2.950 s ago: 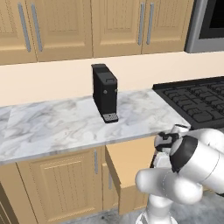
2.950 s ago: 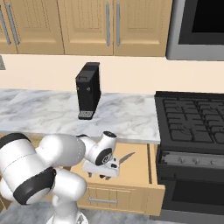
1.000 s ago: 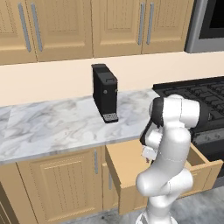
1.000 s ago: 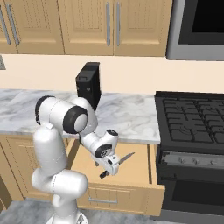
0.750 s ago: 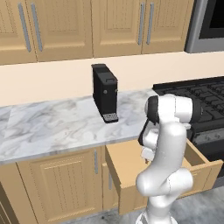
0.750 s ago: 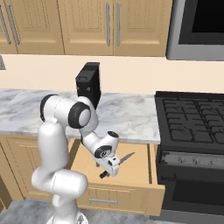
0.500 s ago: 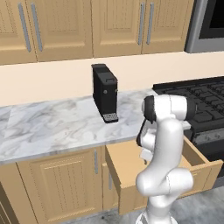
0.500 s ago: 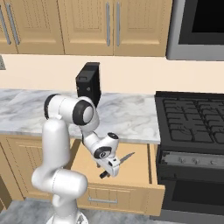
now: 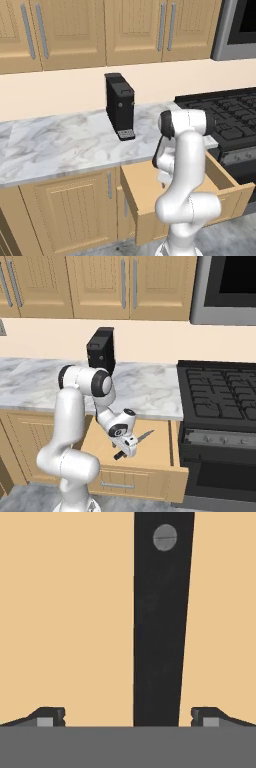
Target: Pick up the knife from the drawer and place it on the cutting board. Then place the meat from the plate to the cutting board.
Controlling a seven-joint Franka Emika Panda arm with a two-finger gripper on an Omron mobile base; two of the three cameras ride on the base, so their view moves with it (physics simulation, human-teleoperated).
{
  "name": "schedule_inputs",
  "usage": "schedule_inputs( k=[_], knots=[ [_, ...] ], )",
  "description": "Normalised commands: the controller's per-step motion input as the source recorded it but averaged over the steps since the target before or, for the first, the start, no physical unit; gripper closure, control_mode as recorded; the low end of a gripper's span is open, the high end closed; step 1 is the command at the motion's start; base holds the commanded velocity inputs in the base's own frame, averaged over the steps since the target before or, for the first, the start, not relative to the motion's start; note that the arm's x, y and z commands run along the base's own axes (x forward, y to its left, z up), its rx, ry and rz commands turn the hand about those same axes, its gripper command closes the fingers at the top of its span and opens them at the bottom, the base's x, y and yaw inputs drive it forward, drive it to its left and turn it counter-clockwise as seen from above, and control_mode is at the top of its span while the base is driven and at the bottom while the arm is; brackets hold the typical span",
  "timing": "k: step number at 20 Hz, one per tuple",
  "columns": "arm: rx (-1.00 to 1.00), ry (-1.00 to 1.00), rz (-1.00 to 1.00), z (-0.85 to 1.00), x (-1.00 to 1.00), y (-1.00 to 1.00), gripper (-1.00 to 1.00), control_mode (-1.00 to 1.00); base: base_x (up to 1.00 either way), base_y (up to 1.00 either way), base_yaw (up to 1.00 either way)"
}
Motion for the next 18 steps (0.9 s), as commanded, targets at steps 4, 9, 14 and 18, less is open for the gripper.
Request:
schedule_inputs(
  k=[4, 9, 14, 18],
  knots=[
    [0.00, 0.00, 0.00, -0.39, 0.00, 0.00, -1.00, -1.00, 0.00, 0.00, 0.00],
    [0.00, 0.02, 0.00, -0.44, 0.03, 0.00, 1.00, -1.00, 0.00, 0.00, 0.00],
    [0.00, 0.00, 0.00, -0.35, -0.20, 0.00, 1.00, -1.00, 0.00, 0.00, 0.00],
    [0.00, 0.00, -0.01, -0.06, -0.30, 0.00, 1.00, -1.00, 0.00, 0.00, 0.00]
  ],
)
